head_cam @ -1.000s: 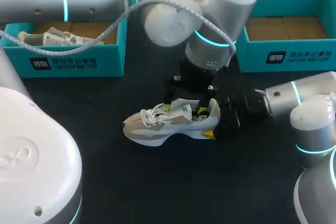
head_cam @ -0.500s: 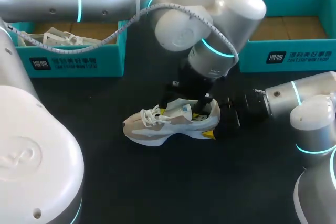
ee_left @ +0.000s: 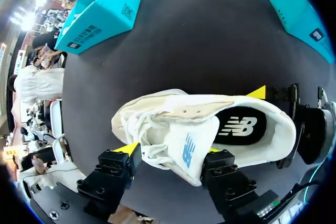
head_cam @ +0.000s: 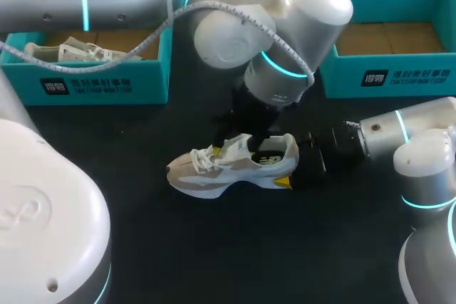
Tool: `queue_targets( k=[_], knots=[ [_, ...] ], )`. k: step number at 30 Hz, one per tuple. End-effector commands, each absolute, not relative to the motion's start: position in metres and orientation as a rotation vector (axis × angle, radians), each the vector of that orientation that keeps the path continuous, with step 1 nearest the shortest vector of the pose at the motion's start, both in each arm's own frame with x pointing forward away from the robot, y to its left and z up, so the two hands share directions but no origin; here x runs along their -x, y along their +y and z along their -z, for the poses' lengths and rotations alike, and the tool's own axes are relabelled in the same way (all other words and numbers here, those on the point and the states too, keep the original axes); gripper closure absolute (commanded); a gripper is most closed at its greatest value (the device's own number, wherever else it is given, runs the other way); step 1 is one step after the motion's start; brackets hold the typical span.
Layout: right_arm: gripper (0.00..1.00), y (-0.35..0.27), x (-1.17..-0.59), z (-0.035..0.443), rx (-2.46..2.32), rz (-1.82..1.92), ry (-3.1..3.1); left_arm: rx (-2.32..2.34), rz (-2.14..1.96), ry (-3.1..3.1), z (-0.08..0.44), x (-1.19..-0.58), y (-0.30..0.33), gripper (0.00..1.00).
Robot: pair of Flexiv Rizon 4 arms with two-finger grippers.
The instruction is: Take the shoe out of the shoebox, open the shoe tongue, remove and reinsert the insole, then place the shoe into the shoebox
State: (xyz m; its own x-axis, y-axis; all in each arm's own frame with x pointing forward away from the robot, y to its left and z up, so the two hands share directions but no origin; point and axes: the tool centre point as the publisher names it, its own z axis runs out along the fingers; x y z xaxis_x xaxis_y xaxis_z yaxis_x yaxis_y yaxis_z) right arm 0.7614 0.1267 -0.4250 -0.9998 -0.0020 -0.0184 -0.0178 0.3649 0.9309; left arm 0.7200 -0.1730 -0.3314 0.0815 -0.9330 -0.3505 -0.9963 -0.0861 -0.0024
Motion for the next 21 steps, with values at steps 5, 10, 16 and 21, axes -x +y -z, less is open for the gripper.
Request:
queue_targets(
  k=[5,10,16,21],
  knots=[
    [1.00,0.132,-0.763,0.429,0.017,-1.757,2.585,2.167,-0.301,1.965,0.321,-0.701,-0.146,1.00],
    [1.00,0.132,-0.763,0.429,0.017,-1.757,2.585,2.245,-0.295,1.944,0.317,-0.702,-0.127,1.00],
    [1.00,0.132,-0.763,0.429,0.017,-1.757,2.585,2.307,-0.244,1.933,0.312,-0.706,-0.112,1.00],
    [1.00,0.132,-0.763,0.429,0.017,-1.757,2.585,2.318,-0.251,1.941,0.315,-0.702,-0.098,1.00]
  ],
)
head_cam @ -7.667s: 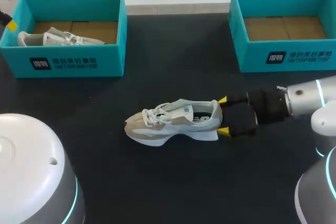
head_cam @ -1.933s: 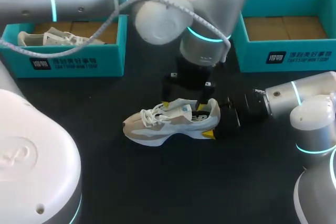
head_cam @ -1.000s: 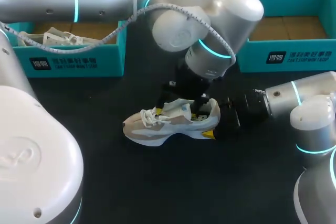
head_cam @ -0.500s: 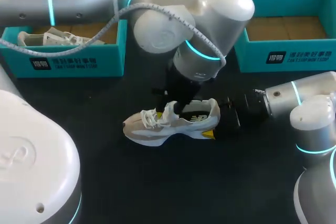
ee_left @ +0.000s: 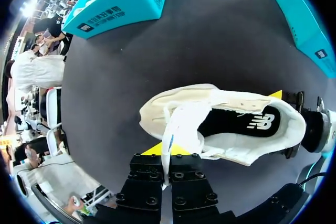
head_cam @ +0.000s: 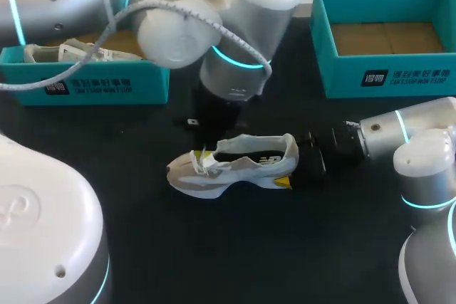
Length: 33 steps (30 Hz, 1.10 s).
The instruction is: Take the shoe out of the shoebox, open the shoe tongue, remove and reinsert the insole, then place the shoe into the shoebox
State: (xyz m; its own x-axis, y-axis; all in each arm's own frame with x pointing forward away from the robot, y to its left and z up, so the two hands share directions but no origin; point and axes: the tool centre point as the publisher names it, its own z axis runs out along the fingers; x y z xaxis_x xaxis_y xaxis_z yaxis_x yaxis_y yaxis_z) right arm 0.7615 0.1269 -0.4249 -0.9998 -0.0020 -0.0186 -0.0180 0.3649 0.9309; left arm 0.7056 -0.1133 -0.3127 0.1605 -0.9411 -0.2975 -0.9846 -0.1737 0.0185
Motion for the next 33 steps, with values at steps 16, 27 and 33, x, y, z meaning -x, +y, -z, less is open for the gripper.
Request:
queue_targets(
  k=[16,27,33],
  knots=[
    [1.00,0.132,-0.763,0.429,0.017,-1.757,2.585,2.342,-0.473,1.803,0.373,-0.707,-0.060,0.45],
    [1.00,0.132,-0.763,0.429,0.017,-1.757,2.585,2.414,-0.403,1.804,0.364,-0.705,-0.027,0.00],
    [1.00,0.132,-0.763,0.429,0.017,-1.757,2.585,2.216,-0.249,2.143,0.333,-0.706,-0.030,0.00]
  ],
)
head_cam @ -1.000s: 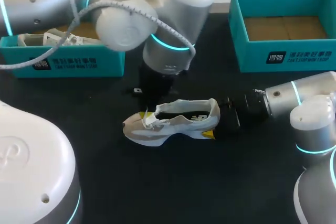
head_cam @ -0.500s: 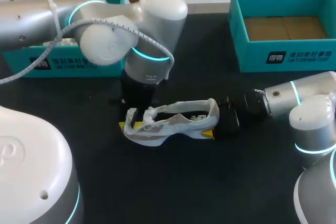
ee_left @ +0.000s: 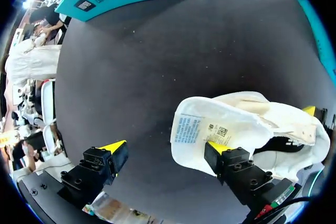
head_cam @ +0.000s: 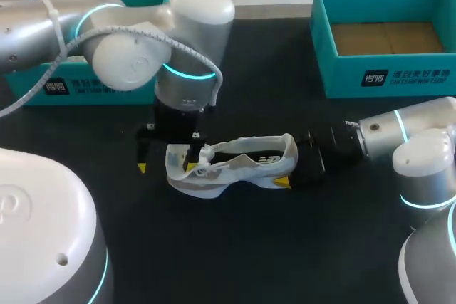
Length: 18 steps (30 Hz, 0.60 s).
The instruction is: Take the shoe out of the shoebox, open the shoe tongue, remove and reinsert the insole, then place the shoe into the shoebox
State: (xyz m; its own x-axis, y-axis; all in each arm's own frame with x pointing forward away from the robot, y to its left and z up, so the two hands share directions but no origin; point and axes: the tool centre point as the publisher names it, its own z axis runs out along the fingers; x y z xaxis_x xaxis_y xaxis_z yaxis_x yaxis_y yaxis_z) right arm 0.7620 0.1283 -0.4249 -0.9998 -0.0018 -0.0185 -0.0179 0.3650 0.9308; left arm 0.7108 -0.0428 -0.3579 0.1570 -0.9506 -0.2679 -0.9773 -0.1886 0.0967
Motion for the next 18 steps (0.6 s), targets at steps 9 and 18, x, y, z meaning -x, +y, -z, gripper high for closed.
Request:
queue_targets(
  k=[9,18],
  knots=[
    [1.00,0.132,-0.763,0.429,0.017,-1.757,2.585,1.730,-0.080,2.543,0.290,-0.720,-0.043,0.00],
    [1.00,0.132,-0.763,0.429,0.017,-1.757,2.585,1.006,0.065,3.040,0.244,-0.738,-0.065,0.00]
  ],
)
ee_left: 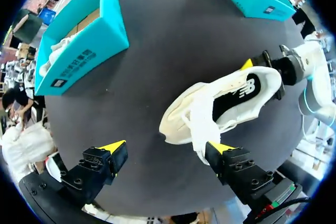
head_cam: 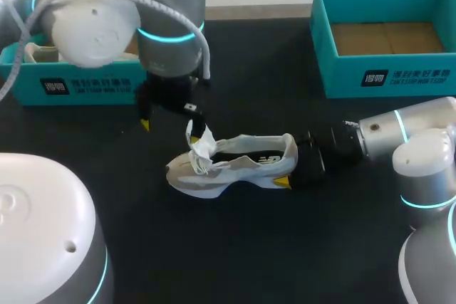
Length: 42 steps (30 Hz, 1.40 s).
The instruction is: Take the shoe out of the shoebox, open the shoe tongue, remove and reinsert the insole, then place the shoe into the shoebox
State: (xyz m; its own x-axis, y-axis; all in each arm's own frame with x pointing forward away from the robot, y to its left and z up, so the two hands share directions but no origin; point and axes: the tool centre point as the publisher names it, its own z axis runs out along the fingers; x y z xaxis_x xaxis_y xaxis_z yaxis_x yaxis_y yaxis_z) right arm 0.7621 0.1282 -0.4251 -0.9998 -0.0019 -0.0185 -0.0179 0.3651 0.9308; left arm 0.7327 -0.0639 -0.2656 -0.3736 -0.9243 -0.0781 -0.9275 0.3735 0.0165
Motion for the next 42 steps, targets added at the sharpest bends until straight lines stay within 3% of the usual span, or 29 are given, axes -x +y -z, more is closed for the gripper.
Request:
queue_targets(
  k=[1,7,8,9,11,12,27,42],
  knots=[
    [1.00,0.132,-0.763,0.429,0.017,-1.757,2.585,0.889,0.084,3.079,0.239,-0.739,-0.069,0.00],
    [1.00,0.132,-0.763,0.429,0.017,-1.757,2.585,0.330,0.194,3.253,0.209,-0.749,-0.096,0.00],
    [1.00,0.132,-0.763,0.429,0.017,-1.757,2.585,0.266,0.221,3.271,0.204,-0.750,-0.100,0.19],
    [1.00,0.132,-0.763,0.429,0.017,-1.757,2.585,0.167,0.247,3.296,0.200,-0.751,-0.106,0.53],
    [1.00,0.132,-0.763,0.429,0.017,-1.757,2.585,-0.003,0.305,3.324,0.195,-0.752,-0.115,0.88],
    [1.00,0.132,-0.763,0.429,0.017,-1.757,2.585,-0.105,0.337,3.351,0.192,-0.753,-0.120,1.00],
    [1.00,0.132,-0.763,0.429,0.017,-1.757,2.585,-0.785,0.520,3.517,0.210,-0.750,-0.181,1.00],
    [1.00,0.132,-0.763,0.429,0.017,-1.757,2.585,-0.719,0.324,3.760,0.280,-0.744,-0.235,1.00]
  ],
)
